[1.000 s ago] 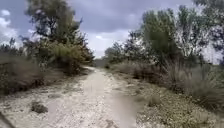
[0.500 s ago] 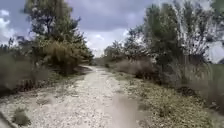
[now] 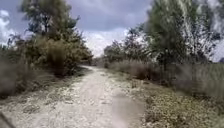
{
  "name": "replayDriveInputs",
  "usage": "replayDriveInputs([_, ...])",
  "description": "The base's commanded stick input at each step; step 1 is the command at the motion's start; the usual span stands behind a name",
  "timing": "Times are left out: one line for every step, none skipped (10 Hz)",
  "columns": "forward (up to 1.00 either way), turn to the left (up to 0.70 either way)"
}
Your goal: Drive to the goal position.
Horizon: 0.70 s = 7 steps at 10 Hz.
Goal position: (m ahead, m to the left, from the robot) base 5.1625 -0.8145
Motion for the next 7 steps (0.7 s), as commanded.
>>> replayDriveInputs([0.50,0.01])
replayDriveInputs([0.50,0.01])
replayDriveInputs([0.50,0.01])
replayDriveInputs([0.50,0.01])
replayDriveInputs([0.50,0.01])
replayDriveInputs([0.50,0.01])
replayDriveInputs([0.50,0.01])
